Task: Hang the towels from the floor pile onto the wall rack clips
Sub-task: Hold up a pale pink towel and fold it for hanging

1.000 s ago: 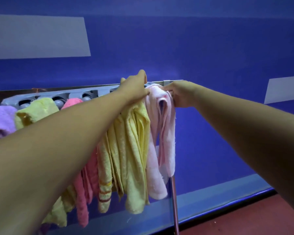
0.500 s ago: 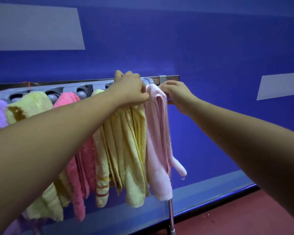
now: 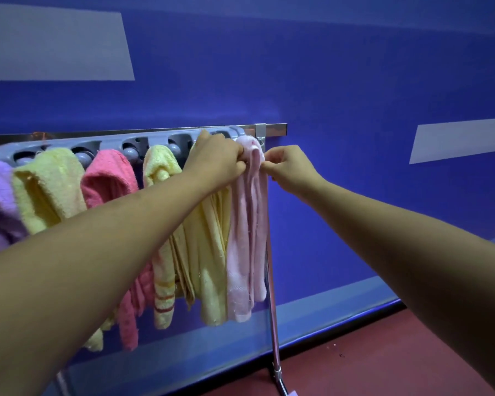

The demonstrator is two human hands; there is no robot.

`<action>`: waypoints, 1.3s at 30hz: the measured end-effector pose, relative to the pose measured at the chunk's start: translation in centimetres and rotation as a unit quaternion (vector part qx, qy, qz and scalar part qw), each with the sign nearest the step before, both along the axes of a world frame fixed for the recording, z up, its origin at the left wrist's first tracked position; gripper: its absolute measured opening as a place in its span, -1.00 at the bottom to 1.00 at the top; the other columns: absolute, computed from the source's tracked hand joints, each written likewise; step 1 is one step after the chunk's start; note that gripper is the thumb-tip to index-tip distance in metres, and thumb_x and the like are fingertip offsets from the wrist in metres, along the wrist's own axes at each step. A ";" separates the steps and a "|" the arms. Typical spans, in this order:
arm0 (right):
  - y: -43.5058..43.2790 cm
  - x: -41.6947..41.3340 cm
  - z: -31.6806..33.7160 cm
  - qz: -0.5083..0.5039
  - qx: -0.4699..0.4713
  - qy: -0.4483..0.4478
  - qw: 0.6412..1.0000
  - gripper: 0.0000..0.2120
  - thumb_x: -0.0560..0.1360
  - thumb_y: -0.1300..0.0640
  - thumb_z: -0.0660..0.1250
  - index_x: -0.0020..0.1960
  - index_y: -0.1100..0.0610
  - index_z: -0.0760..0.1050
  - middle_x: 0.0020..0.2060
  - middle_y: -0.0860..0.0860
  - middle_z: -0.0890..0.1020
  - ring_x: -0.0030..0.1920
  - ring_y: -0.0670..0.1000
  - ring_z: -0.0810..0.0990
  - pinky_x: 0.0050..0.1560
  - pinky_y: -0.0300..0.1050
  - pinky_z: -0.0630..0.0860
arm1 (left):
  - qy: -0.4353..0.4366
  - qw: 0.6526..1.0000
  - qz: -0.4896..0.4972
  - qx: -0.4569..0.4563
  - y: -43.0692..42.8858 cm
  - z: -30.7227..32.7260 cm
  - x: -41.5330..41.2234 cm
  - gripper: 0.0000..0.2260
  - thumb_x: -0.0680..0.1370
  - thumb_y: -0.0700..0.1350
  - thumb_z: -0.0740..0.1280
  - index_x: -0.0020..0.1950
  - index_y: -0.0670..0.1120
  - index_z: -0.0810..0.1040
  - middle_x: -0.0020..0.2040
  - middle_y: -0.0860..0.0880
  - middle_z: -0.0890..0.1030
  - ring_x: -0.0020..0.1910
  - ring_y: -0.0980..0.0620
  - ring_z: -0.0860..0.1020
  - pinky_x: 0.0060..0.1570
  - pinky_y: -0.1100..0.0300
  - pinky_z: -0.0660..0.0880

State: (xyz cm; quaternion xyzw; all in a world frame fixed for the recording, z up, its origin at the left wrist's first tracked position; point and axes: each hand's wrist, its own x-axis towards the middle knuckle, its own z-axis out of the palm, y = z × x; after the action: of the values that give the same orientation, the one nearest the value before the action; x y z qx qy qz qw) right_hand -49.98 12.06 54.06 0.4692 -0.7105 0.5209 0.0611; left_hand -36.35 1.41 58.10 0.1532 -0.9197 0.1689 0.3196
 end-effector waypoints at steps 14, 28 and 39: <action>4.1 5.7 -7.1 -0.111 0.181 -0.020 0.977 -0.71 0.50 0.01 0.28 0.01 0.25 0.47 -0.13 0.08 0.54 -0.18 0.08 0.48 -0.19 -0.03 0.47 | -0.027 0.932 -0.049 0.358 1.7 -8.8 5.3 -0.92 0.48 -0.07 0.38 -0.08 -0.05 0.58 -0.09 -0.03 0.65 -0.06 -0.01 0.59 -0.04 0.14 0.49; 6.1 20.7 -28.4 -0.055 0.332 -0.082 0.938 -0.51 0.50 -0.06 0.28 0.32 0.21 0.44 0.25 0.17 0.55 0.30 0.19 0.51 0.30 0.13 0.43 | -0.115 0.883 0.063 0.451 1.7 -29.2 22.9 -0.85 0.50 -0.15 0.39 0.05 -0.14 0.57 0.00 -0.09 0.66 0.02 -0.08 0.60 -0.03 0.18 0.41; 5.7 27.4 -47.7 0.020 0.501 -0.095 0.860 -0.57 0.54 -0.04 0.26 0.30 0.19 0.41 0.26 0.16 0.51 0.29 0.19 0.49 0.25 0.06 0.41 | -0.162 0.802 0.147 0.556 1.6 -48.6 32.8 -0.93 0.45 -0.21 0.37 -0.14 -0.04 0.56 -0.19 -0.04 0.63 -0.13 -0.08 0.61 -0.07 0.13 0.51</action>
State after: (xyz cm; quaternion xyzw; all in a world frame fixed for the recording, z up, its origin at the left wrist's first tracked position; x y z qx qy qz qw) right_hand -22.58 17.78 6.32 0.3993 -0.8682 0.1379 -0.2601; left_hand -3.59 2.98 9.47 0.4080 -0.8608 -0.3042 -0.0027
